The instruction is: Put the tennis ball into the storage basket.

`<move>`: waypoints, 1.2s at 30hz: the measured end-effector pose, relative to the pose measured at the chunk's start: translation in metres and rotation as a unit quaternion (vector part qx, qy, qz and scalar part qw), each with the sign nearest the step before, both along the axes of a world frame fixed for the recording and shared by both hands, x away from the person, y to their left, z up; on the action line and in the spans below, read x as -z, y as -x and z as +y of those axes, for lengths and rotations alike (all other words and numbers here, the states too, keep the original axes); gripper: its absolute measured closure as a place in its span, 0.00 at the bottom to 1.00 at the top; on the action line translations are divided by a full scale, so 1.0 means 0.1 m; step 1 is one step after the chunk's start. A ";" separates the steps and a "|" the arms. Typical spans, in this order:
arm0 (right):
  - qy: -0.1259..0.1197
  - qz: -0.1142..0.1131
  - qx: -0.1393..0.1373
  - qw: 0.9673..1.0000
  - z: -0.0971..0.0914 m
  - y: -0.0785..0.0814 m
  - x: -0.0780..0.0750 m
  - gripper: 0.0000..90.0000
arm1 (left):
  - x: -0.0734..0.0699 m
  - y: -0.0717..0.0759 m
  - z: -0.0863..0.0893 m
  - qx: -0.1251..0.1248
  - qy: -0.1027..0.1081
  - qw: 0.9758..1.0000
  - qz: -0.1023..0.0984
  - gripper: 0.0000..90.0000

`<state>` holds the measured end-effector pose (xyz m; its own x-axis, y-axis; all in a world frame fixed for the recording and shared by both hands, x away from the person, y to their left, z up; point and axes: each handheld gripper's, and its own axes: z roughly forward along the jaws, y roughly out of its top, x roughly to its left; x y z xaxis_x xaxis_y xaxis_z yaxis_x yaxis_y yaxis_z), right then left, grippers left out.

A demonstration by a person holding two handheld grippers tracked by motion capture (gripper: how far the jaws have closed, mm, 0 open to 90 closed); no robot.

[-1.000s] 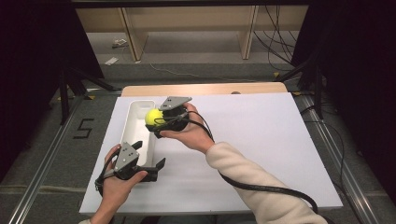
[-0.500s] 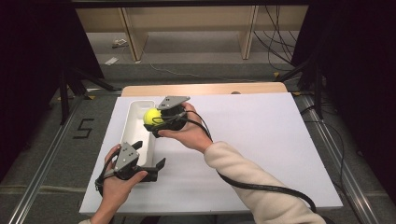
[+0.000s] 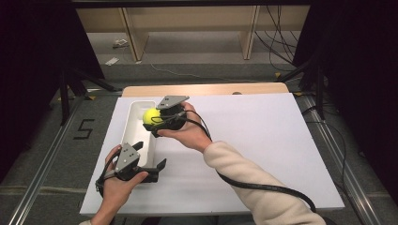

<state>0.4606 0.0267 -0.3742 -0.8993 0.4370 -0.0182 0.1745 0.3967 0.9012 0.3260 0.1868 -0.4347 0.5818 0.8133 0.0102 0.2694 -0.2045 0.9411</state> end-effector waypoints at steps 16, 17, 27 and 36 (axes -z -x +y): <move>0.001 0.000 0.001 1.000 0.05 -0.02 -0.01 0.29 | 0.00 0.00 0.00 -0.001 0.000 1.000 -0.001 0.00; 0.000 0.001 0.002 1.000 0.05 -0.02 -0.01 0.29 | 0.00 0.00 0.00 0.000 0.000 1.000 -0.001 0.00; 0.000 0.001 0.004 1.000 0.07 -0.05 -0.02 0.29 | 0.00 0.00 0.01 -0.001 0.000 1.000 -0.001 0.00; -0.001 0.002 0.006 1.000 0.11 -0.08 -0.03 0.29 | 0.00 0.00 0.01 -0.002 0.001 1.000 -0.001 0.00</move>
